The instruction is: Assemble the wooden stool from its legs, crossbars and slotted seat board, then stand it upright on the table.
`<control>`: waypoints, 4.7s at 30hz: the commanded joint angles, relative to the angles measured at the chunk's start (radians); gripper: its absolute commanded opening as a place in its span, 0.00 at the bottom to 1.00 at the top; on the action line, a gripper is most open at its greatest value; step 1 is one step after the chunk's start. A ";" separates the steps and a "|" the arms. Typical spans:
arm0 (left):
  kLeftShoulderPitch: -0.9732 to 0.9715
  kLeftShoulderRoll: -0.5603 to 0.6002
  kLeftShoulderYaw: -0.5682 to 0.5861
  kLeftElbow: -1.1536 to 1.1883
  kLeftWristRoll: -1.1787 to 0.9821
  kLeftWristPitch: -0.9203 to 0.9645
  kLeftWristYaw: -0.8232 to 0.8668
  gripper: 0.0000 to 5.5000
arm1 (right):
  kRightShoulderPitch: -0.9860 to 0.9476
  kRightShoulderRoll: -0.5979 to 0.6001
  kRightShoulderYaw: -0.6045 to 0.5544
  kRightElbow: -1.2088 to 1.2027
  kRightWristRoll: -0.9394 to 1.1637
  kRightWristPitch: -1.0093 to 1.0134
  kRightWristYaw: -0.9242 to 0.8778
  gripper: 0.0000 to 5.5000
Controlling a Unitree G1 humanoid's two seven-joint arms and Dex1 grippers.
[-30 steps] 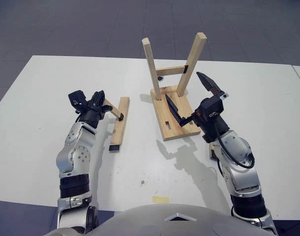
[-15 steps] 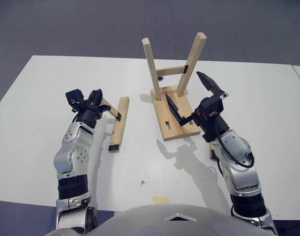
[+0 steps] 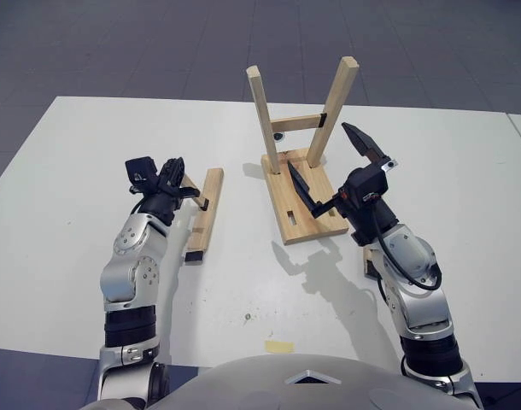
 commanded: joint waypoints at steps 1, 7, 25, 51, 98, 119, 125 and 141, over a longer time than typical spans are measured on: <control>0.006 0.003 -0.062 0.071 0.097 -0.074 -0.032 0.08 | -0.013 -0.001 0.003 0.007 -0.005 0.009 0.005 0.98; 0.068 0.019 -0.073 0.158 0.145 -0.152 -0.094 0.08 | -0.020 -0.004 0.005 0.010 -0.003 0.010 0.011 0.98; 0.075 0.051 -0.039 0.132 0.089 -0.071 -0.147 0.08 | -0.043 0.000 -0.004 0.025 -0.007 0.003 0.003 0.98; -0.378 0.071 0.060 0.011 -0.064 0.095 -0.099 0.84 | -0.050 0.027 0.014 0.040 -0.017 -0.007 -0.012 0.98; 0.137 0.328 -0.165 -0.101 -0.005 0.485 -0.202 0.92 | 0.074 0.089 0.073 0.030 -0.102 -0.029 -0.099 0.98; 0.048 0.360 -0.163 -0.055 0.152 0.452 -0.229 0.38 | 0.057 0.099 0.066 0.041 -0.114 -0.031 -0.122 0.98; -0.075 0.320 -0.036 0.015 0.171 0.343 -0.151 0.38 | 0.026 0.083 0.037 0.055 -0.091 -0.029 -0.101 0.98; -0.251 0.350 -0.192 -0.241 0.229 -0.191 -0.383 0.38 | -0.352 0.005 -0.425 -0.045 1.400 0.423 -0.257 0.98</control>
